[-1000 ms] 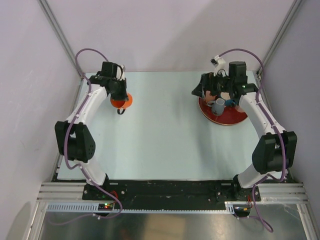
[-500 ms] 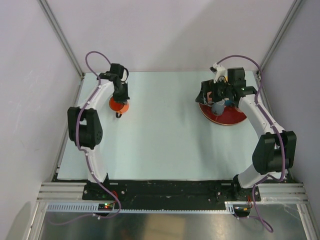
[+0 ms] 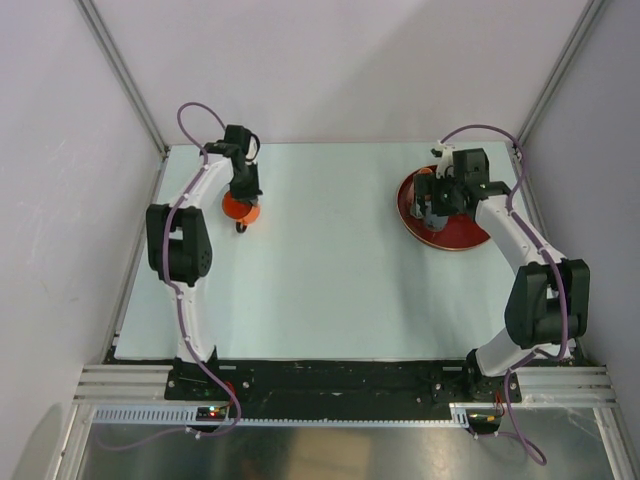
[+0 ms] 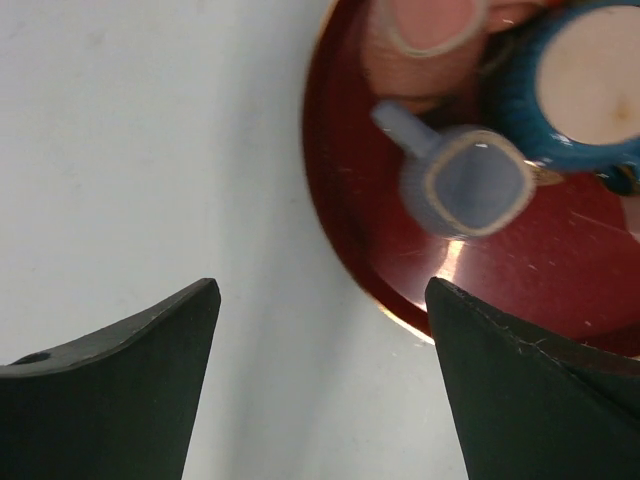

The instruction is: Turn the mug right side up

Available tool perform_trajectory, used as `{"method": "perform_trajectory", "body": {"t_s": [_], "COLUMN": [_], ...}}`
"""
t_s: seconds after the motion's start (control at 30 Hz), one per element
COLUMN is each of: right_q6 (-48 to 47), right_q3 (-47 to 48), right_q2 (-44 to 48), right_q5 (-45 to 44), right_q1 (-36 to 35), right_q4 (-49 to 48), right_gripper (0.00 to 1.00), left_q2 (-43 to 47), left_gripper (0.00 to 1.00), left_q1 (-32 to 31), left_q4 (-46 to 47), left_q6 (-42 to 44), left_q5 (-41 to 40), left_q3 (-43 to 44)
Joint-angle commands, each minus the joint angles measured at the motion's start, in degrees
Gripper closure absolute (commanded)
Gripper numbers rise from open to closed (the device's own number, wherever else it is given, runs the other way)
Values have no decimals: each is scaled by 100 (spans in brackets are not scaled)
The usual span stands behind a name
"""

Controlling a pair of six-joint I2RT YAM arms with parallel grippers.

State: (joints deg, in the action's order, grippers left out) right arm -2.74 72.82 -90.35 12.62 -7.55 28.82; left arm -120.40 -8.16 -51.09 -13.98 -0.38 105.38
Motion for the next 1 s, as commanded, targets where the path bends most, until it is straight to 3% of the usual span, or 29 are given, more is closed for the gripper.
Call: {"method": "perform_trajectory", "body": {"t_s": [0.0, 0.1, 0.37, 0.67, 0.83, 0.97], "right_q6": [466, 259, -541, 807, 1817, 2093], "right_q3": [41, 134, 279, 323, 651, 1107], "right_q2": [-138, -183, -208, -505, -881, -1384], "right_q5": [-1009, -824, 455, -1282, -1989, -2334], "right_q1": [126, 303, 892, 511, 359, 292], "right_q4": [-285, -288, 20, -181, -128, -51], "right_gripper": [11, 11, 10, 10, 14, 21], "left_q2": [-56, -39, 178, 897, 1207, 1443], "left_gripper": [84, 72, 58, 39, 35, 35], "left_q1": [49, 45, 51, 45, 56, 60], "left_q4": [212, 220, 276, 301, 299, 297], "left_q6": [-47, -10, 15, 357, 653, 735], "left_q5": [-6, 124, 360, 743, 886, 958], "left_q3": [335, 375, 369, 291, 91, -134]}}
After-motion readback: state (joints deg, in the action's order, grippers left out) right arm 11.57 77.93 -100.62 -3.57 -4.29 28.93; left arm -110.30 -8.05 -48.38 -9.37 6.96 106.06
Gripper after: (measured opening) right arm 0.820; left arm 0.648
